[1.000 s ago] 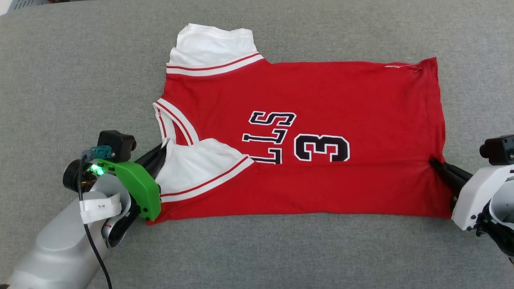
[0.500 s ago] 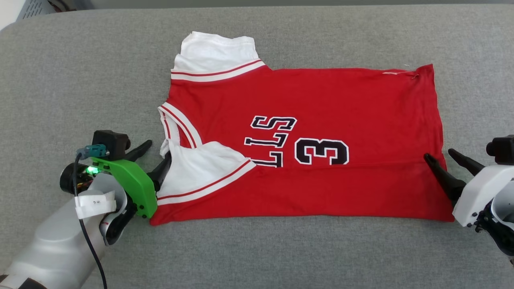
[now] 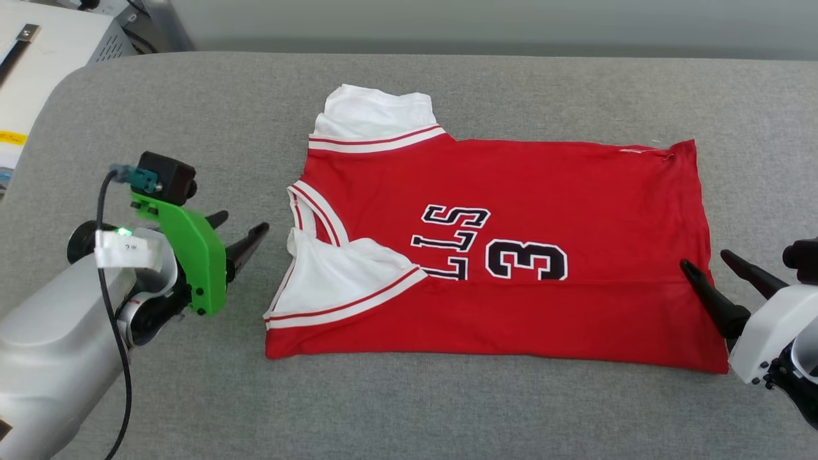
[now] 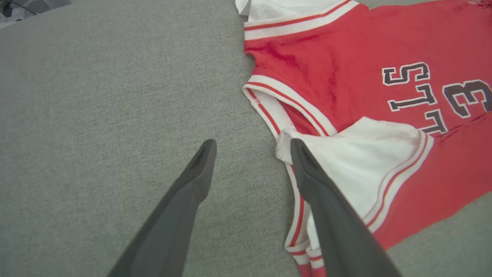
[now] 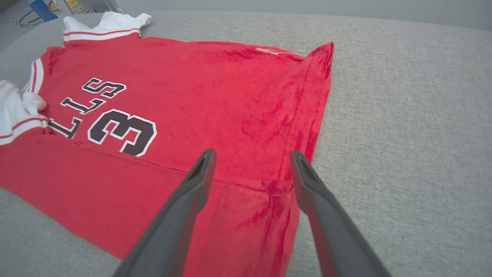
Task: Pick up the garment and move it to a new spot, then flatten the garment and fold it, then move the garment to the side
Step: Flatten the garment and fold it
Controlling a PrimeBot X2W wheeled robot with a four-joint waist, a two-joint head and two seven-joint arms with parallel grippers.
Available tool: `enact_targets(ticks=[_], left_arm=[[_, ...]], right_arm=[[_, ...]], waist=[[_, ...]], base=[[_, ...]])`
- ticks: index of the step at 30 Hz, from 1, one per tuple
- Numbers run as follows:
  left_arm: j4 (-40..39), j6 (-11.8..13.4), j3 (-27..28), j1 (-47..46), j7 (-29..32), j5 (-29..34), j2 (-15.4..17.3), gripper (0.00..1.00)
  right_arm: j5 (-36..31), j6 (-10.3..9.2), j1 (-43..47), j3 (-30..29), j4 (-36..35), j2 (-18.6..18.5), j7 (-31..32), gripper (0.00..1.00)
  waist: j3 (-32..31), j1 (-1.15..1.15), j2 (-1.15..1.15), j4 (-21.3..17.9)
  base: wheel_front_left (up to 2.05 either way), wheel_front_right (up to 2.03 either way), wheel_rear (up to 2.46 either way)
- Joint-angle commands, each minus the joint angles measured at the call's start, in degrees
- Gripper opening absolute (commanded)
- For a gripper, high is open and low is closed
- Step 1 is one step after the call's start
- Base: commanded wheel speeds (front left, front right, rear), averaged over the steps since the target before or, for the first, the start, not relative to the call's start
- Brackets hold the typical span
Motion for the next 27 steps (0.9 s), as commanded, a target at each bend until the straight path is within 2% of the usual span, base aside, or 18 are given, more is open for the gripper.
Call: enact_targets(ticks=[1, 6, 13, 20, 27], left_arm=[[-0.8, -0.1, -0.6, -1.4, 2.6, -0.7, 0.5, 1.00], [-3.8, 1.0, -2.1, -3.0, 14.0, -4.5, 0.6, 1.00], [-4.7, 3.1, -5.0, -2.3, 22.4, -6.1, -0.3, 1.00], [-2.6, 4.0, -7.6, 0.3, 25.4, -6.4, -2.2, 1.00], [1.4, 4.1, -9.2, 2.4, 25.3, -5.4, -4.9, 1.00]], right_arm=[[-0.7, -0.05, 1.0, -0.5, -0.5, 0.2, 0.4, 1.00], [-1.7, -0.05, 2.2, -1.9, -1.8, 0.8, 1.9, 1.00], [-2.5, -0.05, 3.3, -3.1, -2.7, 2.1, 3.3, 1.00], [-2.8, -0.05, 3.7, -3.4, -2.8, 3.1, 3.9, 1.00], [-3.0, -0.05, 2.9, -3.6, -2.7, 3.6, 4.1, 1.00]], waist=[[-0.6, 0.00, 0.00, 0.6], [-1.1, 0.00, 0.00, 1.1], [-1.6, 0.00, 0.00, 0.8], [-1.6, 0.00, 0.00, 0.1], [-0.1, 0.00, 0.00, -0.7]], base=[[0.00, 0.00, 0.00], [0.00, 0.00, 0.00], [0.00, 0.00, 0.00], [0.00, 0.00, 0.00], [0.00, 0.00, 0.00]])
